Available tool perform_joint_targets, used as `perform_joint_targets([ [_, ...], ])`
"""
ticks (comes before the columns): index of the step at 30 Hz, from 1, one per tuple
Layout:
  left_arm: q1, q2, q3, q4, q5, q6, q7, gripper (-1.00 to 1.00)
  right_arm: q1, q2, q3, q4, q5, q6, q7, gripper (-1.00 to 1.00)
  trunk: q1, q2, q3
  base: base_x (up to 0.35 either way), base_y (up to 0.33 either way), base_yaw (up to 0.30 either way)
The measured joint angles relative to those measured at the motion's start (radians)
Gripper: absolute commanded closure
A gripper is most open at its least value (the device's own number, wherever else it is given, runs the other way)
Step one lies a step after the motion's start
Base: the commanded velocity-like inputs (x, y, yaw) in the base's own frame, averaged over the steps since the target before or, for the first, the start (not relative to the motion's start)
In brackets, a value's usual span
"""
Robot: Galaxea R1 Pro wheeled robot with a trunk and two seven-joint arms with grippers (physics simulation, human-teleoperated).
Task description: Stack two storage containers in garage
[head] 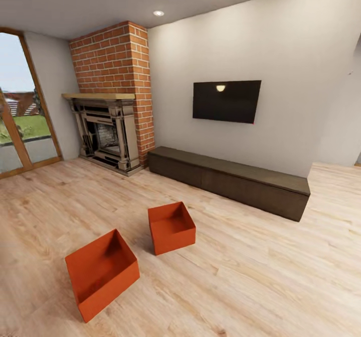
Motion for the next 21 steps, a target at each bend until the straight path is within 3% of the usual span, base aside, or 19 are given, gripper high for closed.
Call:
perform_joint_targets([
  [21, 0.000, 0.000, 0.000, 0.000, 0.000, 0.000, 0.000, -1.00, 0.000, 0.000, 0.000, 0.000, 0.000, 0.000, 0.000, -1.00, 0.000, 0.000, 0.000, 0.322, 0.000, 0.275],
])
